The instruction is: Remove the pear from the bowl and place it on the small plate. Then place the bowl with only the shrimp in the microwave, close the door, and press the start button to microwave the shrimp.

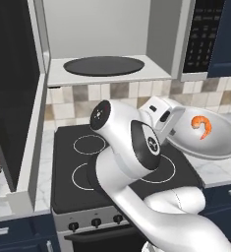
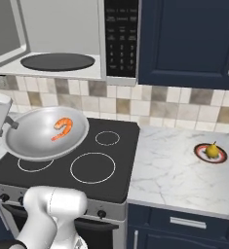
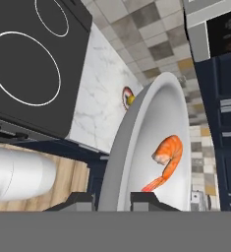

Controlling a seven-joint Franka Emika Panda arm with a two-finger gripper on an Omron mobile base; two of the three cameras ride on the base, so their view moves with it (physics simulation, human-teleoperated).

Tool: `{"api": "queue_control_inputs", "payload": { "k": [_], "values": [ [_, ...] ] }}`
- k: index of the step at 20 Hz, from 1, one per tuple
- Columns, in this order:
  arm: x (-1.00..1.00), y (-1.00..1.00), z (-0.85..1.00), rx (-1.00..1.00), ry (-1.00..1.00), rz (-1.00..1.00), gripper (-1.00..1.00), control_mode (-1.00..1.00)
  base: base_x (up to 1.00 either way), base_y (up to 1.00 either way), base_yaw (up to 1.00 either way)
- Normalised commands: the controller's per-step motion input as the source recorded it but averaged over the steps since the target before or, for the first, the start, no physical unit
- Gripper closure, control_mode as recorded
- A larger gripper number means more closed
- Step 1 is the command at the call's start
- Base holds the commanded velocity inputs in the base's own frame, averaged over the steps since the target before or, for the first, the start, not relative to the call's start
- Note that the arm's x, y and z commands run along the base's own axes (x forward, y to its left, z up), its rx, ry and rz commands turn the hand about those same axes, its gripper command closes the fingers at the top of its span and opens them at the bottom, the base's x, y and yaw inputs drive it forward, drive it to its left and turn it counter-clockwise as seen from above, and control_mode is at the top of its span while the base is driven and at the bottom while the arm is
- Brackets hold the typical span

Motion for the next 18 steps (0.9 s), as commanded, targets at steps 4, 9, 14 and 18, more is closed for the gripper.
{"api": "queue_control_inputs", "payload": {
  "k": [4,9,14,18],
  "values": [
    [0.00,0.00,0.00,0.00,0.00,0.00,1.00,1.00,0.85,0.00,0.16],
    [0.00,0.00,0.00,0.00,0.00,0.00,1.00,1.00,0.56,0.03,0.14],
    [0.01,0.00,0.00,0.00,0.00,0.04,1.00,-1.00,0.24,0.02,0.13],
    [0.00,0.01,0.26,-0.01,-0.02,0.23,1.00,-1.00,0.00,0.00,0.00]
  ]
}}
